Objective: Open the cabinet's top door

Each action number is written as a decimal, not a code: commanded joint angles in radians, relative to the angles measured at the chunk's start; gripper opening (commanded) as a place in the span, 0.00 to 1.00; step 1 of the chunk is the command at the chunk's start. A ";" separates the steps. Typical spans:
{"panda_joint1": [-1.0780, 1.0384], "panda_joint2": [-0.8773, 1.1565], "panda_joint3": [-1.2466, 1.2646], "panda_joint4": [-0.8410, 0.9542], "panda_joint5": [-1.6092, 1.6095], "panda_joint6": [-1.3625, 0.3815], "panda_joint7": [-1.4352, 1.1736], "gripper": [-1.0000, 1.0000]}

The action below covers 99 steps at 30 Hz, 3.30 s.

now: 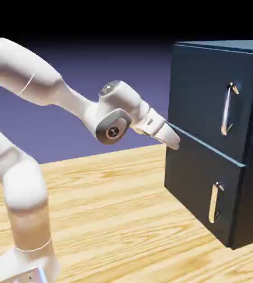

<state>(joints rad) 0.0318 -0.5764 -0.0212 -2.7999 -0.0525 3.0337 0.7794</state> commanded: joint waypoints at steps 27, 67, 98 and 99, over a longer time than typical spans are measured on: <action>0.444 -0.144 -0.474 0.226 -1.174 -0.075 0.860 0.50; 1.071 -0.348 -1.143 0.546 -2.832 -0.181 2.075 0.50; 0.455 -0.244 -0.510 0.148 -2.369 -0.527 2.117 0.00; 0.424 -0.247 -0.474 0.135 -2.345 -0.531 2.120 0.00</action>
<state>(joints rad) 0.4554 -0.8232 -0.4954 -2.6649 -2.4000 2.5038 2.8973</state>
